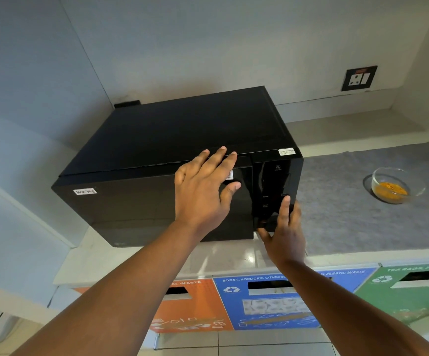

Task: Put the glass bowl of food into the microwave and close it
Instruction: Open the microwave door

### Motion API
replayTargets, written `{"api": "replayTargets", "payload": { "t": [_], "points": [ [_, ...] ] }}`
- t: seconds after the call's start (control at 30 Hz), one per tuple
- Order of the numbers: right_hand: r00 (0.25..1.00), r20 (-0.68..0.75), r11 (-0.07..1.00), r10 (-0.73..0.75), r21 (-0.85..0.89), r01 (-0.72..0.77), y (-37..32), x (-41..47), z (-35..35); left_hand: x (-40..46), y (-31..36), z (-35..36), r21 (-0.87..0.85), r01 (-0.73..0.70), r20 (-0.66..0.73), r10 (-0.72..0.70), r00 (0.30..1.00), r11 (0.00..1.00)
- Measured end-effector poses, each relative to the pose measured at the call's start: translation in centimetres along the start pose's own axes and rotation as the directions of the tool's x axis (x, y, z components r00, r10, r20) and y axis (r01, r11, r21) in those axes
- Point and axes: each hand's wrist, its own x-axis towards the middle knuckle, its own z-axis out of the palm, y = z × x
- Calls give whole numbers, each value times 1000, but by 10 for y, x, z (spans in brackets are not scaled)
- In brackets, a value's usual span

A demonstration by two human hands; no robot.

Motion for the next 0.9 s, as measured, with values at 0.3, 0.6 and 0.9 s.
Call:
{"api": "replayTargets", "payload": {
  "t": [0.3,0.6,0.9],
  "points": [
    [999,-4,999,-39,4,39,-10,-8,-15,-9,1,-5,55,-18,31,17,999,998],
    [992,6,966,-129,-225,127,-32,-5,-74,-24,9,-25,19,6,94,-7,996,1000],
    [905,154,804,-396,-418,423,-98,38,-134,-47,22,-46,-125,101,60,-94,994,987]
  ]
}}
